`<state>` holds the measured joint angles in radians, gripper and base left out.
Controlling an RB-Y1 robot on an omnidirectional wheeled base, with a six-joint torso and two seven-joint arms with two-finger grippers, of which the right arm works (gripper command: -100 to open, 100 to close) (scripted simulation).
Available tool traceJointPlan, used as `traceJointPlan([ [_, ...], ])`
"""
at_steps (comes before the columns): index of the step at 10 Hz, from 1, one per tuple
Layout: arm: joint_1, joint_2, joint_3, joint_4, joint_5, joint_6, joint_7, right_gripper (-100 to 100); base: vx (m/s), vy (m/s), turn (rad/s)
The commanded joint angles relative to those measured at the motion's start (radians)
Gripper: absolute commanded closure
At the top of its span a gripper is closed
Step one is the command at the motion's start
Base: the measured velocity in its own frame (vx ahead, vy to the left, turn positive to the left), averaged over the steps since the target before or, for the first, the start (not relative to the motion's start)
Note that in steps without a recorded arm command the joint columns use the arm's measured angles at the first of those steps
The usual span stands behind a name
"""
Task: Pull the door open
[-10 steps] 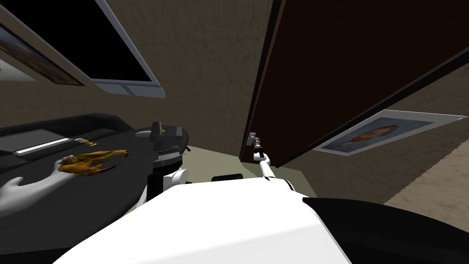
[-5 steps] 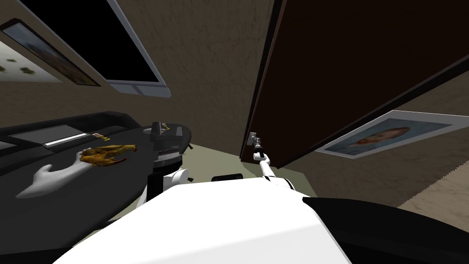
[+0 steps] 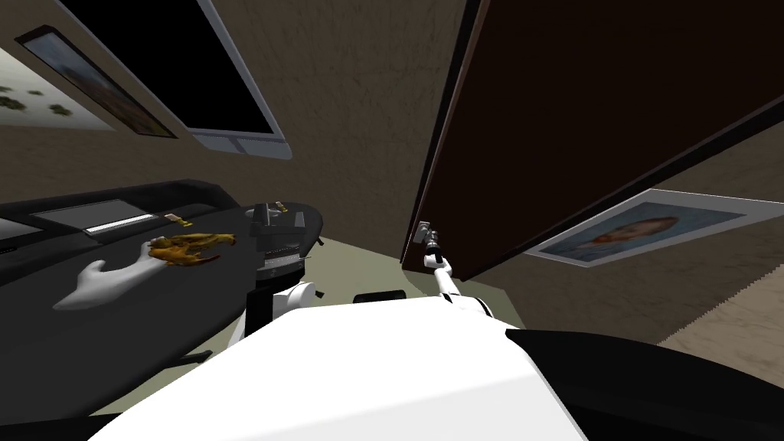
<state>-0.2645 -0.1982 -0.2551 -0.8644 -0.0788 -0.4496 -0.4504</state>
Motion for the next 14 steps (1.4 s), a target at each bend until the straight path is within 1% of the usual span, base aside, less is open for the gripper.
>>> traceJointPlan([
  [1, -0.005, 0.024, 0.012, -0.006, -0.023, -0.001, -0.042, -100, -0.083, -0.019, 0.024],
  [2, -0.007, 0.032, 0.010, -0.009, -0.042, 0.000, -0.070, -100, -0.090, -0.038, 0.057],
  [3, -0.007, 0.032, 0.010, -0.009, -0.042, 0.000, -0.070, -100, -0.072, -0.025, 0.022],
  [5, -0.012, 0.048, 0.004, -0.013, -0.084, 0.003, -0.128, -100, -0.074, -0.012, 0.026],
  [7, -0.012, 0.048, 0.004, -0.013, -0.084, 0.003, -0.132, -100, -0.029, -0.008, 0.043],
  [9, -0.017, 0.067, -0.001, -0.019, -0.130, 0.006, -0.199, -100, -0.047, 0.018, 0.155],
  [10, -0.019, 0.076, -0.004, -0.022, -0.154, 0.008, -0.228, -100, -0.102, 0.008, 0.051],
  [11, -0.019, 0.076, -0.004, -0.022, -0.154, 0.008, -0.234, -100, -0.076, 0.004, 0.005],
  [13, -0.024, 0.096, -0.010, -0.027, -0.203, 0.011, -0.298, -100, -0.074, -0.027, 0.058],
  [14, -0.024, 0.096, -0.010, -0.027, -0.203, 0.011, -0.305, -100, -0.069, -0.040, 0.024],
])
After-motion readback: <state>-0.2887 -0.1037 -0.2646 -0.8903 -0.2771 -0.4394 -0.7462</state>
